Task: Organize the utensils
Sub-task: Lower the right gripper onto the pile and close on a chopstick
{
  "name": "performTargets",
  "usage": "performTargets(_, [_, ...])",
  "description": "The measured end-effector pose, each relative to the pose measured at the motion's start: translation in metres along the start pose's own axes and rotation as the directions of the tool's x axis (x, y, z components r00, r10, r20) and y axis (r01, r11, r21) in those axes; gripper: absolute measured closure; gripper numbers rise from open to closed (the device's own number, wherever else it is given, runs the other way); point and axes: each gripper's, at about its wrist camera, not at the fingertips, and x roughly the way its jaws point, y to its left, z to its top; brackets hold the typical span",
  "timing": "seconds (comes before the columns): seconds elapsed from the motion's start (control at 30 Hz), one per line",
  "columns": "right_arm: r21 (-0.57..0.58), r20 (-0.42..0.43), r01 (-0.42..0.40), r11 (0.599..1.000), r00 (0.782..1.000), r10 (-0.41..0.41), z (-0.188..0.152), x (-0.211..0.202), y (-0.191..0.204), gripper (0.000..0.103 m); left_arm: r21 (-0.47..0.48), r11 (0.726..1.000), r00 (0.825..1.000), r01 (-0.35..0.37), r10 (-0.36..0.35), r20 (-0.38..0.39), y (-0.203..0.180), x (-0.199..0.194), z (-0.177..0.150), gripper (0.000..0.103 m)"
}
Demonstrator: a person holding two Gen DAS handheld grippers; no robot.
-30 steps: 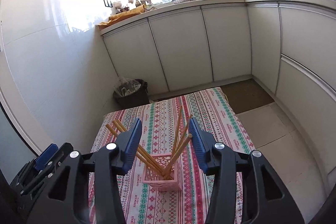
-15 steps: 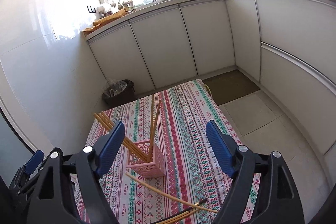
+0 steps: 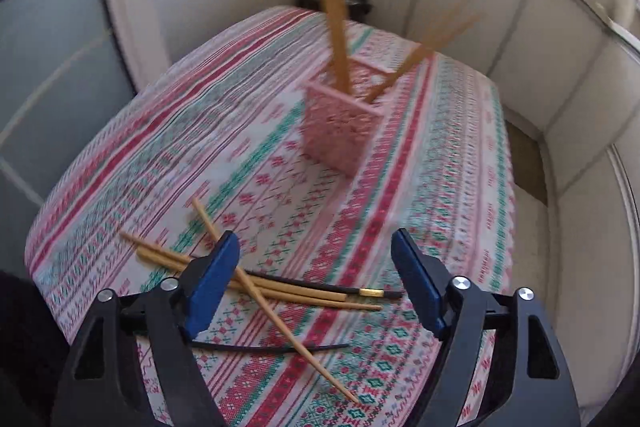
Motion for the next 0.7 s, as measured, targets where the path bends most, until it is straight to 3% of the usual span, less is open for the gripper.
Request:
performTargets(0.1, [-0.112, -0.067, -0.061, 0.992, 0.996, 0.053, 0.015, 0.03, 0.036, 0.035, -0.025, 1.0, 1.0, -0.017, 0.017, -0.007, 0.014, 0.0, -0.001, 0.023])
performTargets(0.3, [-0.128, -0.201, -0.132, 0.983, 0.974, 0.104, 0.034, 0.075, 0.054, 0.042, -0.089, 0.996, 0.999, -0.028, 0.026, -0.022, 0.043, 0.001, -0.003, 0.022])
performTargets(0.33, [-0.128, -0.223, -0.131, 0.983, 0.97, 0.1, 0.034, 0.082, 0.055, 0.045, -0.1, 0.995, 0.999, -0.027, 0.025, -0.025, 0.047, 0.001, -0.003, 0.021])
performTargets(0.4, [-0.121, -0.297, -0.154, 0.981, 0.948, 0.113, 0.032, 0.099, 0.056, 0.064, -0.124, 0.992, 0.999, -0.022, 0.019, -0.032, 0.054, 0.002, -0.002, 0.021])
performTargets(0.43, [-0.103, -0.289, -0.173, 0.979, 0.947, 0.137, 0.032, 0.101, 0.053, 0.071, -0.132, 0.991, 0.999, -0.019, 0.015, -0.033, 0.056, 0.001, -0.001, 0.021])
performTargets(0.47, [-0.081, -0.296, -0.18, 0.98, 0.943, 0.149, 0.032, 0.105, 0.05, 0.086, -0.137, 0.99, 0.999, -0.016, 0.012, -0.031, 0.058, 0.0, -0.001, 0.021])
performTargets(0.53, [-0.048, -0.279, -0.153, 0.987, 0.951, 0.134, 0.031, 0.106, 0.046, 0.094, -0.14, 0.99, 1.0, -0.013, 0.009, -0.026, 0.059, -0.003, -0.001, 0.02])
performTargets(0.6, [-0.038, -0.238, -0.111, 0.993, 0.966, 0.098, 0.027, 0.098, 0.045, 0.095, -0.144, 0.99, 1.0, -0.006, 0.002, -0.025, 0.059, -0.004, -0.001, 0.02])
performTargets(0.7, [0.018, -0.097, -0.117, 0.993, 0.988, 0.118, 0.023, 0.055, 0.041, 0.096, -0.136, 0.991, 1.0, 0.006, -0.009, -0.024, 0.056, -0.006, -0.001, 0.02])
